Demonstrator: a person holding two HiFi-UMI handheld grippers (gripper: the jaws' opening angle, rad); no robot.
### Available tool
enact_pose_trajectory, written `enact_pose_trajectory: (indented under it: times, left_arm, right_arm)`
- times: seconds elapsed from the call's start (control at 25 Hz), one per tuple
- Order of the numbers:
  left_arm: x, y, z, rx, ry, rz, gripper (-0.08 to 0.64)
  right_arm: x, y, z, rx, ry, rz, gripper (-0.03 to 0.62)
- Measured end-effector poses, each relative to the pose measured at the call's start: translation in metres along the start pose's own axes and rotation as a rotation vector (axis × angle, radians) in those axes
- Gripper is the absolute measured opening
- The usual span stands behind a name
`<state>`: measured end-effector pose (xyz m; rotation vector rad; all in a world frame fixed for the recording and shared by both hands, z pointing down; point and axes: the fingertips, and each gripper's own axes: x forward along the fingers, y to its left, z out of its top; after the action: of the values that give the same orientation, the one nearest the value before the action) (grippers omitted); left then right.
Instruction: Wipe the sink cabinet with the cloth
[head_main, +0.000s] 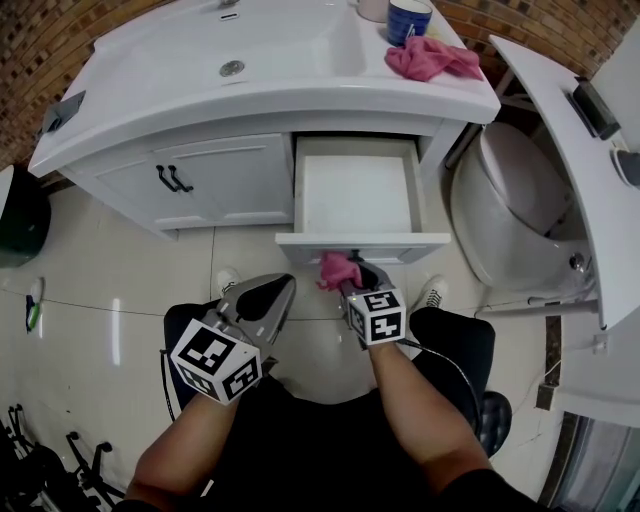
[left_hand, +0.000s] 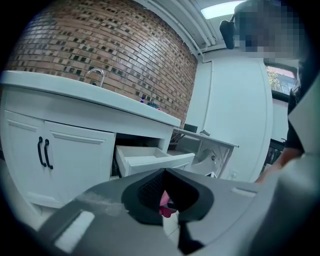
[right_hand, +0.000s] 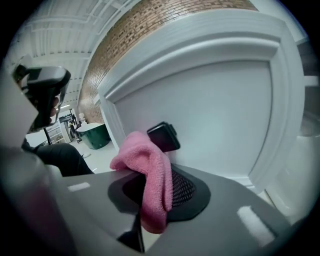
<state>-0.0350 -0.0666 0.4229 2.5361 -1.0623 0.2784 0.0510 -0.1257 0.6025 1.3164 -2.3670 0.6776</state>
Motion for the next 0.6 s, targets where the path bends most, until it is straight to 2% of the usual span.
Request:
enact_pose_trajectory:
  times: [0.28,0.6]
  left_arm:
    - [0.012,-0.018,0.003,0.008,0.0,-0.04,0.006]
    - [0.02,-0.02,0.002,-0.001,0.006,-0.038,0.006]
  right_arm:
    - [-0.023,-0.033,-0.005,0.009,0.001,-0.058,0.078]
    - [-0.062,-0.102,-0.003,0.132,-0.054,-0.194,0.078]
